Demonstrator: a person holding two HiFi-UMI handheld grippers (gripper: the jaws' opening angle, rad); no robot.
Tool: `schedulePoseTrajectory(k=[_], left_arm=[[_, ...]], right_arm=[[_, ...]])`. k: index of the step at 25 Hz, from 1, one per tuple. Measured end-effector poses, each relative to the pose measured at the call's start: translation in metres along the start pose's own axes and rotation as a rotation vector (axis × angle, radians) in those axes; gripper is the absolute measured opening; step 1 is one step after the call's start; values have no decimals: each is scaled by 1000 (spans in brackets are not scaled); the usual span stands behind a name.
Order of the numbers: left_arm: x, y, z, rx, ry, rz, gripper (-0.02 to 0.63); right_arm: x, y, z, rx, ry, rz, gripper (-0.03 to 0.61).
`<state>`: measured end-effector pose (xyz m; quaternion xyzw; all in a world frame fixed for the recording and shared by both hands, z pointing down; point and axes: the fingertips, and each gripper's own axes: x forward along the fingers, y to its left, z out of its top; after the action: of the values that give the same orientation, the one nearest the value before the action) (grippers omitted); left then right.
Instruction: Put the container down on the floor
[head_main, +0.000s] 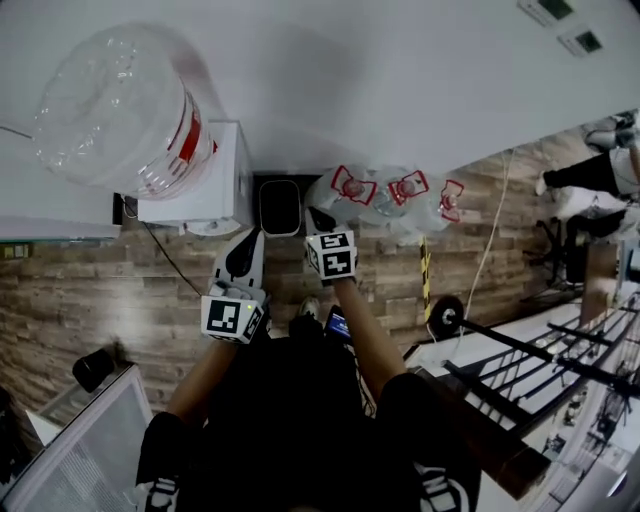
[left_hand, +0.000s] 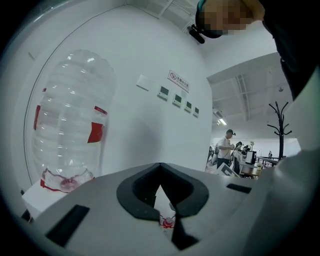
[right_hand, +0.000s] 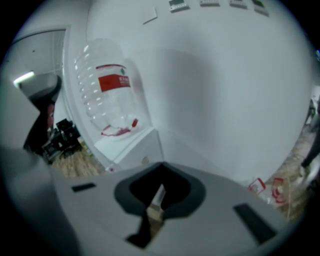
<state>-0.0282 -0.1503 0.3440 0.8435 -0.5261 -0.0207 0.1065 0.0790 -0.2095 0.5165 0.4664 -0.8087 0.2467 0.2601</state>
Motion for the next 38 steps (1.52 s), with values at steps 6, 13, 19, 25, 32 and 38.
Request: schedulePoseTrajectory(k=[6, 13, 19, 25, 32, 38], left_arm=[[-5, -3, 16, -3, -6, 12, 23], [-18, 2, 29, 9, -18, 18, 21], [-28, -5, 38, 30, -31, 10, 23], [-28, -18, 42, 51, -45, -11, 22], [-21, -27, 37, 46, -39, -22, 23], [-20, -30, 34, 38, -31, -28, 23]], right_arm=[[-42, 3, 29, 71, -118, -19, 32], [-95, 17, 56, 88, -253, -47, 32], [-145, 36, 71, 90, -359, -28, 32], [-181, 51, 69, 68, -424, -11, 33], [-191, 60, 59, 66, -434, -4, 32], [-192, 64, 60, 32, -447, 15, 32]])
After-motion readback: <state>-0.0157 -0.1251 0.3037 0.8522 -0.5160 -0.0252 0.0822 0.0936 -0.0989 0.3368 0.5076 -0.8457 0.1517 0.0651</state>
